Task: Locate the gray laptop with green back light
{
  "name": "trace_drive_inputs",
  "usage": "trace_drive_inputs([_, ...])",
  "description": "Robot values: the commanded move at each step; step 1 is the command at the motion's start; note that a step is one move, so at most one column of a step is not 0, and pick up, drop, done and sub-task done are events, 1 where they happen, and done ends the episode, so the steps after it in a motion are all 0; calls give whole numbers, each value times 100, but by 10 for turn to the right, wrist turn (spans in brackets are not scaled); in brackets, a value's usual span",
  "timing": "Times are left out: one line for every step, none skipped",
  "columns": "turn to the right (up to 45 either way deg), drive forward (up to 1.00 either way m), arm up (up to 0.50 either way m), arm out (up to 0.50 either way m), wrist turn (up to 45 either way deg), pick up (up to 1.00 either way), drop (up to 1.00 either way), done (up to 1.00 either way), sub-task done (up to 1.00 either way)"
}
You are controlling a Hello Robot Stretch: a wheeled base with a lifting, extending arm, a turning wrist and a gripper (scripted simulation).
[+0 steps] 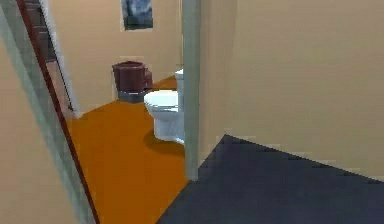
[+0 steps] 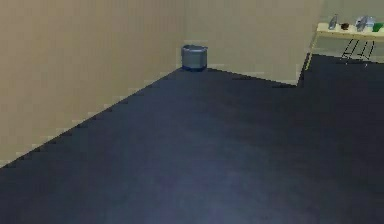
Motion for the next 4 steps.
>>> trace_drive_inputs([-30, 0, 0, 0, 0, 0, 0, 0, 0])
trace_drive_inputs([210, 0, 0, 0, 0, 0, 0, 0, 0])
trace_drive_inputs([0, 45, 0, 0, 0, 0, 0, 0, 0])
trace_drive_inputs([180, 0, 0, 0, 0, 0, 0, 0, 0])
